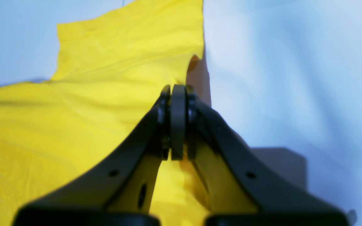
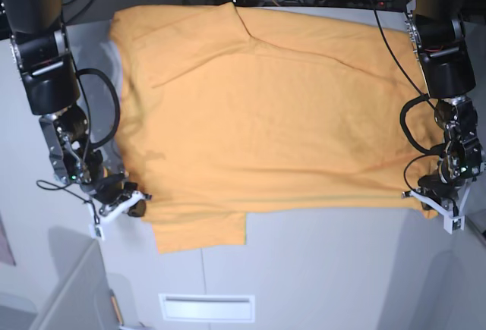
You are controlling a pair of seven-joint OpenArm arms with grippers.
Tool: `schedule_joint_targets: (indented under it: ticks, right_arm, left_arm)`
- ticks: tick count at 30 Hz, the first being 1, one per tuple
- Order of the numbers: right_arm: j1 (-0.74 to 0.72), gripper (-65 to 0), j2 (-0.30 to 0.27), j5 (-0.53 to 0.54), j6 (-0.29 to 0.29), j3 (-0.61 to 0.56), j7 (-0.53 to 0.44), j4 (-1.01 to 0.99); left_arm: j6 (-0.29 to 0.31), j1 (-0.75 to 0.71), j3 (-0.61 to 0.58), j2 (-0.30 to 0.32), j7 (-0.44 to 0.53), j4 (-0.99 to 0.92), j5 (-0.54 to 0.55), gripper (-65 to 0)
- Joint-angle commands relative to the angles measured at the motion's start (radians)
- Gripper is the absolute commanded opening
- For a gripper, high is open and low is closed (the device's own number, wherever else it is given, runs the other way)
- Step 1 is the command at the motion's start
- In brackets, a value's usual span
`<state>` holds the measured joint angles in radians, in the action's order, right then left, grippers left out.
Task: Fold the T-shirt properly
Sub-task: 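Grasp both hem corners and fold the hem up toward the collar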
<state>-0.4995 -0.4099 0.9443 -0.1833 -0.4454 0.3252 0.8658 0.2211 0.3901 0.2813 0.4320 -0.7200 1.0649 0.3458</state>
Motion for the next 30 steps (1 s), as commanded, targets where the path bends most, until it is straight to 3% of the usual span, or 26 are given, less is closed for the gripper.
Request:
schedule_joint_targets:
  ticks: [1, 4, 8, 15, 26, 30]
  right_arm:
    - [-0.024, -65.0, -0.013, 0.011, -0.006, 0.007, -0.021, 0.022]
    - [0.008, -65.0, -0.02, 0.011, -0.006, 0.01, -0.019, 0.065]
    - [0.078, -65.0, -0.031, 0.011, -0.006, 0.104, -0.005, 0.142]
    - [0.201, -65.0, -0.005, 0.011, -0.006, 0.296, 0.133, 0.307]
    - [0.365, -65.0, -0.001, 0.011, -0.006, 0.478, 0.288, 0.516]
    - [0.433, -65.0, 0.036, 0.011, -0.006, 0.554, 0.363, 0.588]
  left_arm:
    - [0.001, 0.008, 0.045, 0.023, 0.026, 0.034, 0.003, -65.0]
    - [0.004, -0.023, 0.114, 0.023, 0.024, 0.073, 0.003, -65.0]
    - [0.05, -0.041, 0.114, 0.023, -0.034, 0.081, -0.004, -65.0]
    - [0.053, -0.087, 0.115, 0.021, -0.034, 0.082, 0.0, -65.0]
    - [0.057, -0.178, 0.124, 0.018, -0.04, 0.295, 0.002, -65.0]
    - [0.057, -0.231, 0.126, 0.017, -0.04, 0.341, 0.003, -65.0]
